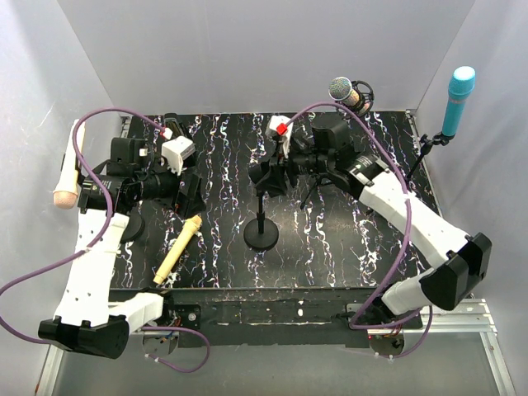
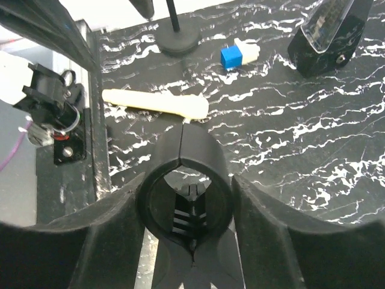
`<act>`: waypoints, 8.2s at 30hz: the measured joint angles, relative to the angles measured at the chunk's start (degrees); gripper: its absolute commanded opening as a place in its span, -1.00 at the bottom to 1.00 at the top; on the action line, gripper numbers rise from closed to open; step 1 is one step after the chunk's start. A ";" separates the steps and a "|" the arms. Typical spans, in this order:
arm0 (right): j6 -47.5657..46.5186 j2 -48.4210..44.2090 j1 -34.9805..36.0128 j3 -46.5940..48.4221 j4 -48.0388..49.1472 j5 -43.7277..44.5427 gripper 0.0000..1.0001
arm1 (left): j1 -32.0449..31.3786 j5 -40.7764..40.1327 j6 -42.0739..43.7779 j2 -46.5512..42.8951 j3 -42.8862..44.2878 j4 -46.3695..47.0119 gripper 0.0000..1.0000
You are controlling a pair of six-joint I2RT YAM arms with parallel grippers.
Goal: Remove the microphone from the stand
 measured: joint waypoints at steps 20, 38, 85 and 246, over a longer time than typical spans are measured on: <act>-1.53 17.88 1.01 18.91 7.48 13.90 -0.57 | 0.31 -2.54 -0.46 -1.44 -1.33 -1.88 0.96; 2.89 38.56 -0.96 40.68 10.88 23.52 0.57 | 0.31 -2.19 -1.99 -1.75 -1.44 -3.10 0.96; -11.15 -0.85 -24.96 29.62 -15.41 13.66 0.79 | 0.31 10.99 3.17 13.00 5.70 -1.38 0.96; -28.13 -5.88 -17.05 -0.96 4.37 13.05 0.61 | -27.52 7.80 -10.34 34.58 46.82 40.15 -1.00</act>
